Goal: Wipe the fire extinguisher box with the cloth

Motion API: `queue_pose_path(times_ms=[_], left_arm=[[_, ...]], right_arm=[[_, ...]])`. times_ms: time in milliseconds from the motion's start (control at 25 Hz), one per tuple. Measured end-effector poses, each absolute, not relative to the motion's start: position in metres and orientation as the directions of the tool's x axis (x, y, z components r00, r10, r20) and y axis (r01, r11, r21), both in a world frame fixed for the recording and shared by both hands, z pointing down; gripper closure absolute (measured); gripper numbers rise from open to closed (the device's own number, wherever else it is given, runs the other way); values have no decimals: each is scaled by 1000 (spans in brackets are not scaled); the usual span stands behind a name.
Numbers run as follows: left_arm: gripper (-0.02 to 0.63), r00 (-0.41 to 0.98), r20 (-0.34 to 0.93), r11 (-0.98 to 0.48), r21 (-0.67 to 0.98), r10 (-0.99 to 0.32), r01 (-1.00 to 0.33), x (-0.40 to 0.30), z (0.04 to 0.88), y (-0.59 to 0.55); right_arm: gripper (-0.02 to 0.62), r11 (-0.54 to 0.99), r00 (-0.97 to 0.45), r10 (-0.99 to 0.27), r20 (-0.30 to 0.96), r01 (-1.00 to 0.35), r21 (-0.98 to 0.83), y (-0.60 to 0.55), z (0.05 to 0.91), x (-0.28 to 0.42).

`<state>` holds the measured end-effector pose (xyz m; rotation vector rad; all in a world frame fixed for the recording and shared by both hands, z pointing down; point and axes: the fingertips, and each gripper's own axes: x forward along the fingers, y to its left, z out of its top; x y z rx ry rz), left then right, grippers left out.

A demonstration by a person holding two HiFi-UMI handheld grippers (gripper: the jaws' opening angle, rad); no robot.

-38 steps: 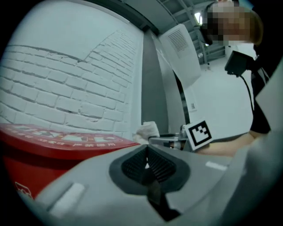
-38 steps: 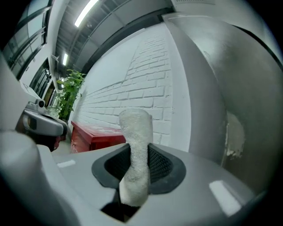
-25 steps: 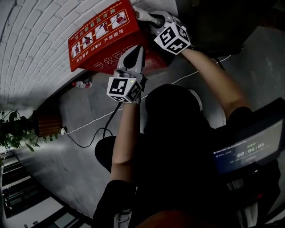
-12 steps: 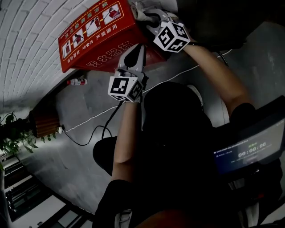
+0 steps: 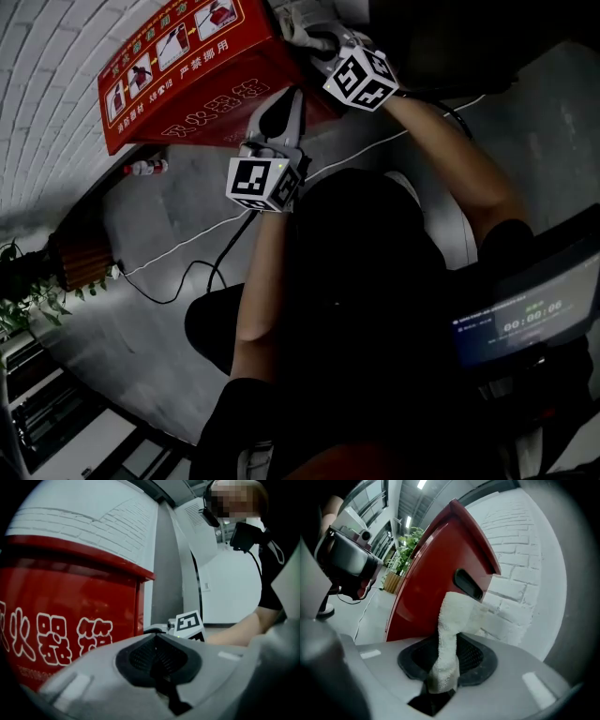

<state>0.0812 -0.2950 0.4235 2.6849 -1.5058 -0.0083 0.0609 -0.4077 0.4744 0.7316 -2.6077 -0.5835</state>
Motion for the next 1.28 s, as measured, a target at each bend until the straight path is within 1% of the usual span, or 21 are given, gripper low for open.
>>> queue_pose_path(times_ms=[160, 320, 520, 920, 1280], left_arm=[[606, 522, 48, -517, 86, -852, -852, 79, 444, -295], [606, 512, 51, -507, 90, -857, -857, 71, 470, -297], [606, 522, 73, -513, 115, -850, -851, 72, 494, -298], [606, 535, 132, -521, 127, -834, -844, 72, 535, -301], [606, 537, 185, -521, 132, -823, -843, 73, 570, -306]], right_arm=[[509, 798, -793, -553, 255, -415, 437, -410, 502, 62], [509, 813, -792, -537, 291, -395, 428, -412, 530, 62], [509, 833, -788, -509, 345, -350, 428, -413, 565, 62], [508, 821, -734, -496, 464, -222, 526, -414, 629, 62], [509, 844, -686, -468, 558, -158, 513, -408, 683, 64]])
